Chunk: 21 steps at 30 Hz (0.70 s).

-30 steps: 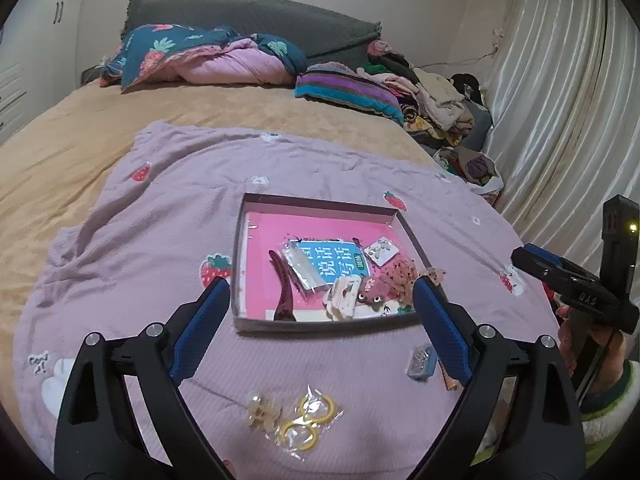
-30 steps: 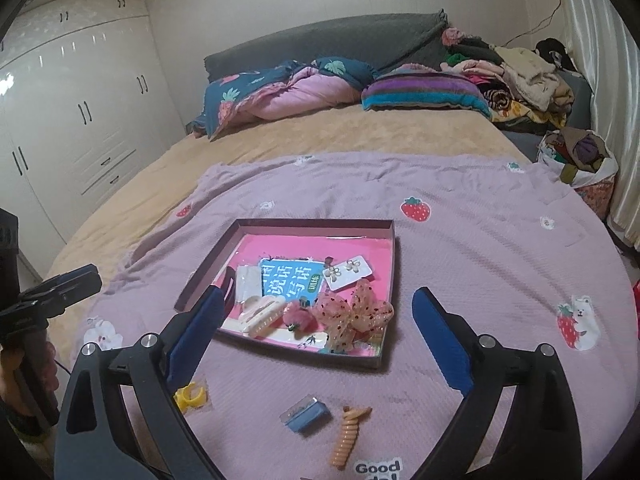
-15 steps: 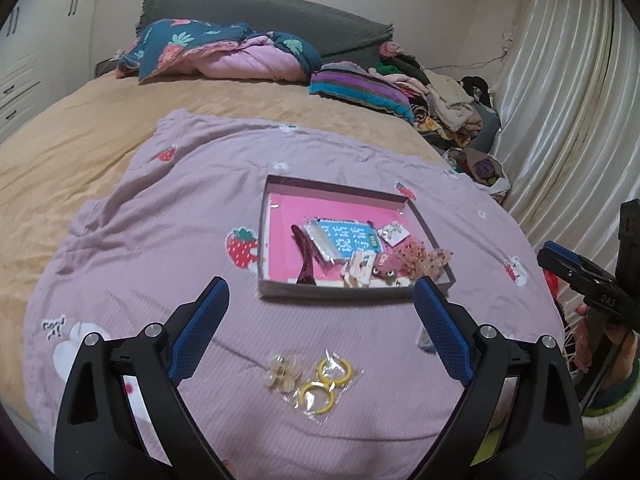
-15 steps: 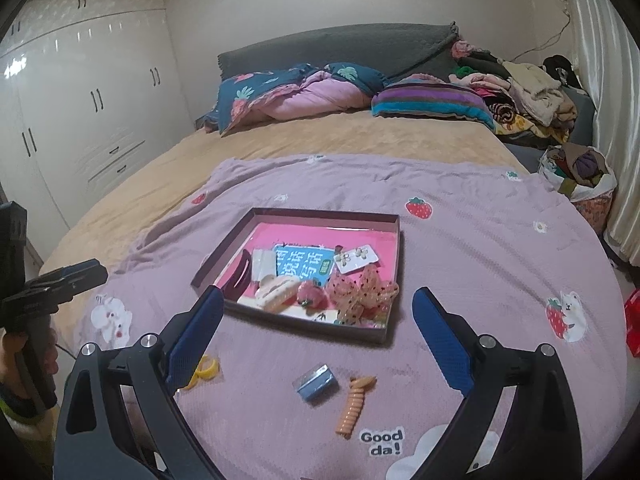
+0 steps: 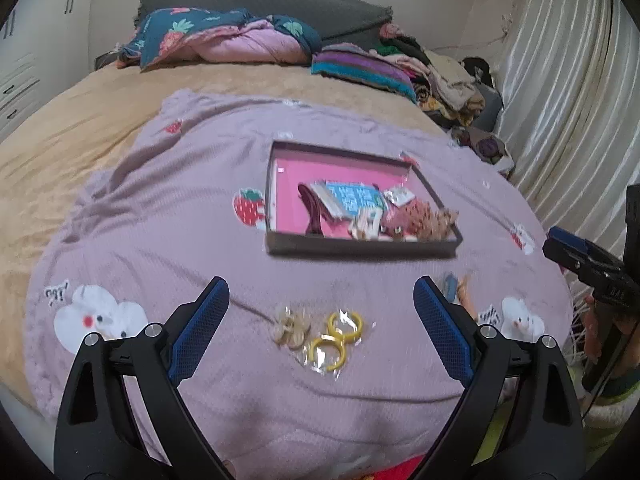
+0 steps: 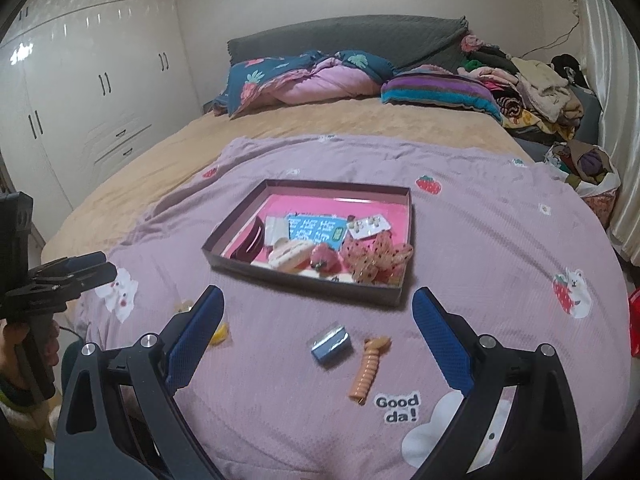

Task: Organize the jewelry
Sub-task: 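Withdraw both open tools from the tray toward the remaining items, then grasp the bag of yellow rings with the left tool while the right tool grasps the orange spiral hair tie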

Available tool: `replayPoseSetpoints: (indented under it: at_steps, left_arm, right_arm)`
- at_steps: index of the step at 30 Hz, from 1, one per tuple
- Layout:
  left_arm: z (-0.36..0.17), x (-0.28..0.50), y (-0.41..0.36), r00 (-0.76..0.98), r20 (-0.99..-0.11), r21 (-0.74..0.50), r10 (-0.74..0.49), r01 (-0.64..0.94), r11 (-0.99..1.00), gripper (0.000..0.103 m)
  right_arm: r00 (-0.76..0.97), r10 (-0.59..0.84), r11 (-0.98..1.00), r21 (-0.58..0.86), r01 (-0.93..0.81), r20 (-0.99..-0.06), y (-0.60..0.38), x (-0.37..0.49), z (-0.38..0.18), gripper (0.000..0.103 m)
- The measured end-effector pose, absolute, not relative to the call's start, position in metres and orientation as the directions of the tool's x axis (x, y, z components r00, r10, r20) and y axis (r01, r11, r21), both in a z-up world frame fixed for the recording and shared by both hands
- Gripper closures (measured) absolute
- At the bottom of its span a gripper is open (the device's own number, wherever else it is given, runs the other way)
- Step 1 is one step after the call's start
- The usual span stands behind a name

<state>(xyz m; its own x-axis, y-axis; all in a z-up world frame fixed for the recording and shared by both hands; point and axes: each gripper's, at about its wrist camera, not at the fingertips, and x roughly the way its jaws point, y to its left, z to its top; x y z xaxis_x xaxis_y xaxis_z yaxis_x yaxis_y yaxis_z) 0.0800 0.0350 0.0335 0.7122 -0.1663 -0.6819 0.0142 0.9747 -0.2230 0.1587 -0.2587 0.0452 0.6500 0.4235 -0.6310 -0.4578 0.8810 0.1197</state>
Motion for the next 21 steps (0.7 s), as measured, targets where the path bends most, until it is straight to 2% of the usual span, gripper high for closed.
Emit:
replayPoseSetpoints:
  at_steps: [6,10,21]
  left_arm:
    - [0.016,0.070,0.026,0.684,-0.710,-0.199,-0.171,0.038,0.979,0.017]
    - [0.001,0.065,0.020,0.664,-0.737,-0.135,-0.126,0.039,0.990,0.017]
    - [-0.032,0.056,0.020,0.604,-0.786,-0.141,-0.132,0.032,0.989,0.017]
  right_arm:
    - [0.633,0.423,0.878,0.120,-0.464,-0.648,-0.258,0.151,0.032,0.008]
    - [0.611,0.422,0.873,0.120,-0.472,-0.670,-0.256,0.146,0.018,0.008]
    - [0.576,0.414,0.863,0.102,-0.495,-0.705,-0.247,0.136,-0.007,0.008]
